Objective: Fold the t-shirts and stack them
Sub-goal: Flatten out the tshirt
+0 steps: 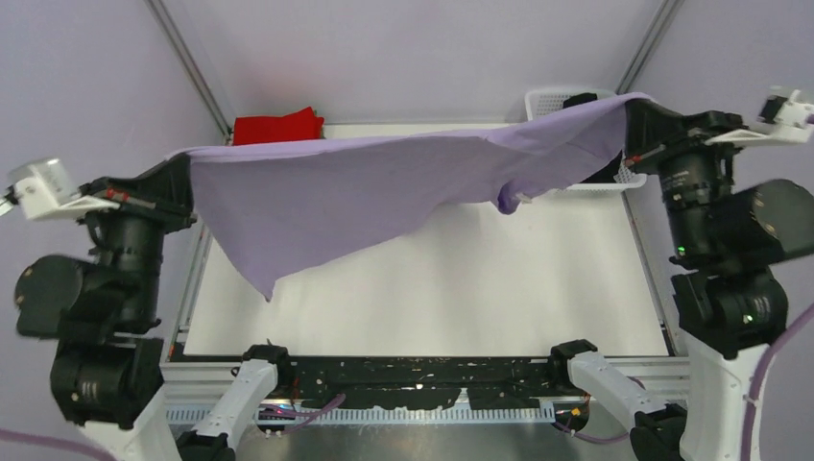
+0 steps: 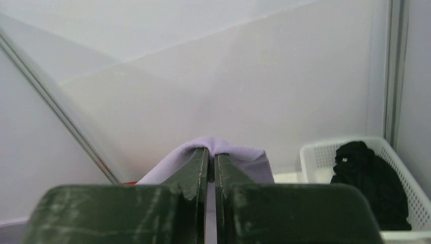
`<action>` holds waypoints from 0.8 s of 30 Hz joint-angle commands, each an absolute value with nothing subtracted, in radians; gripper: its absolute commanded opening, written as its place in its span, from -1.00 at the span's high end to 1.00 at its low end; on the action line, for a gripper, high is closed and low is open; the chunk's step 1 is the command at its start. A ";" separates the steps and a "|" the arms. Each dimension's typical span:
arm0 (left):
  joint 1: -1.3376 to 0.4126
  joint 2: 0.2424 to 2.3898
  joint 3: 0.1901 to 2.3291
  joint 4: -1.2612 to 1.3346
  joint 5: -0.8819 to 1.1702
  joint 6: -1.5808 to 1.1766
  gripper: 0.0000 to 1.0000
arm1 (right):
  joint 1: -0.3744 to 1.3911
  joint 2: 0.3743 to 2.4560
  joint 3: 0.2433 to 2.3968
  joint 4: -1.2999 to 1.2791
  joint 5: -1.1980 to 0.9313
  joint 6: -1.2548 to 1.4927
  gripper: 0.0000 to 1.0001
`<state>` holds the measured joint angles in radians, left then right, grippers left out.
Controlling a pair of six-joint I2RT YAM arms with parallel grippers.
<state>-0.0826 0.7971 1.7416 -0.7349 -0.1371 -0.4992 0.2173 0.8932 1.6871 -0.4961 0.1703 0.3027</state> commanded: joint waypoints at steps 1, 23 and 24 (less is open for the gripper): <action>-0.077 0.740 1.856 -0.788 -0.150 -0.437 1.00 | 0.211 0.868 1.897 -0.558 0.141 0.206 0.89; -0.077 0.684 1.740 -0.731 -0.061 -0.452 1.00 | 0.212 0.837 2.008 -0.610 0.254 0.034 0.90; -0.077 0.698 1.694 -0.707 -0.074 -0.452 1.00 | 0.212 0.841 1.945 -0.576 0.267 0.029 0.90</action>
<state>-0.0826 0.6014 1.8259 -0.7841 -0.0475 -0.4599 0.2142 0.8024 2.0991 -0.6632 0.1535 0.0902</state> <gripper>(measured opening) 0.026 0.088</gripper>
